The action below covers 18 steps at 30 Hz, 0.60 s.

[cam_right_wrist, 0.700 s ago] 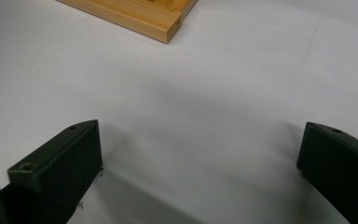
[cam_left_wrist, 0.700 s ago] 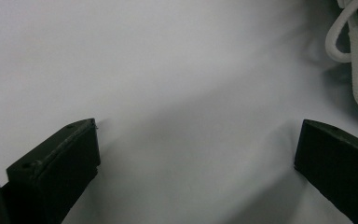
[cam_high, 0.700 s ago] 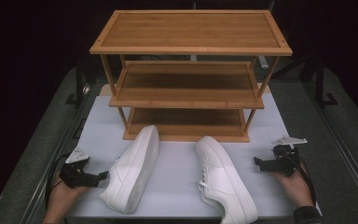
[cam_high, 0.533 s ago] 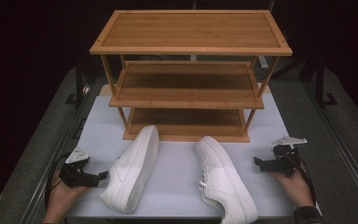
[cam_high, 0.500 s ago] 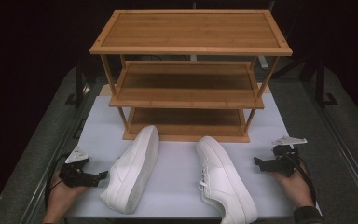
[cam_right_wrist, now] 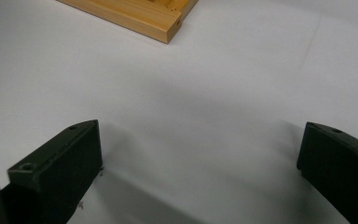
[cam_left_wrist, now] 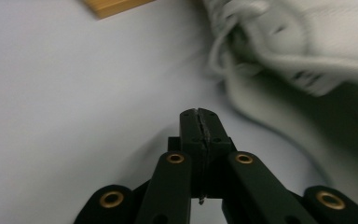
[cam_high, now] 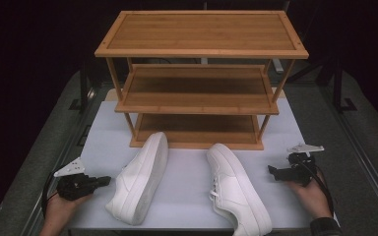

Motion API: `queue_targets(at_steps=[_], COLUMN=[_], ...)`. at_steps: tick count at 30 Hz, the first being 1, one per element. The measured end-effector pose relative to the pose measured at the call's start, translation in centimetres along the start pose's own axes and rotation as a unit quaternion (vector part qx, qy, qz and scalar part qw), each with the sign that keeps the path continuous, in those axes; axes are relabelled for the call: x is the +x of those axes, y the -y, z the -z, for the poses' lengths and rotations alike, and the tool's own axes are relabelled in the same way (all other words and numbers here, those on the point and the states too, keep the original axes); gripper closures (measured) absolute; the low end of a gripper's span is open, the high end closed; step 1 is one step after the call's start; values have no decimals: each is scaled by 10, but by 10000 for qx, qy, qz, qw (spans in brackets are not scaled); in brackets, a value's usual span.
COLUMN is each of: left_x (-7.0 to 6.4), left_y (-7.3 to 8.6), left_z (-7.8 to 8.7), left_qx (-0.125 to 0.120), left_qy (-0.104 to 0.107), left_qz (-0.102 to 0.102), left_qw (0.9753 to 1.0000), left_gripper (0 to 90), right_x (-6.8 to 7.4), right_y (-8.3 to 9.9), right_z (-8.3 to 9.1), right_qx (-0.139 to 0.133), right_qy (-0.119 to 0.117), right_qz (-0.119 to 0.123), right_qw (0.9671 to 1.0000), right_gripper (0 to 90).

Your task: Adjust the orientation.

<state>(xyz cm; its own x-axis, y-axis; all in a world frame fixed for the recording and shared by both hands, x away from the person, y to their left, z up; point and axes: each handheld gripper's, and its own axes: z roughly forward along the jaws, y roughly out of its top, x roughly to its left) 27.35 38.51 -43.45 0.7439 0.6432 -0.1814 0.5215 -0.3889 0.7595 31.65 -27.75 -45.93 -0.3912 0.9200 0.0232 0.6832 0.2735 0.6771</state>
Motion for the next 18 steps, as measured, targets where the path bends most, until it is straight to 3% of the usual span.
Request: queue_targets(at_steps=[2, 3, 5, 9, 18], left_x=[-4, -4, -12, -23, -34], left_y=[-3, -3, -7, -13, -21], left_z=[-3, -3, -11, -19, -21], left_qx=[10, 10, 99, -10, -191], left_qy=[221, 221, 424, 679, 687], left_qz=[-8, -8, -119, -206, -349], left_qw=[9998, 9998, 9990, 9975, 9968], left_gripper=[900, 900, 900, 900, 900], right_x=[0, 0, 0, 0, 0], right_y=[0, 0, 0, 0, 0], right_z=[0, 0, 0, 0, 0], right_qx=[0, 0, 0, 0, 4], right_qy=[-1, -1, -2, -2, 0], right_qz=[-2, -2, 1, -2, -13], right_qw=[10000, 10000, 10000, 10000, 10000], right_gripper=[0, 0, 0, 0, 0])
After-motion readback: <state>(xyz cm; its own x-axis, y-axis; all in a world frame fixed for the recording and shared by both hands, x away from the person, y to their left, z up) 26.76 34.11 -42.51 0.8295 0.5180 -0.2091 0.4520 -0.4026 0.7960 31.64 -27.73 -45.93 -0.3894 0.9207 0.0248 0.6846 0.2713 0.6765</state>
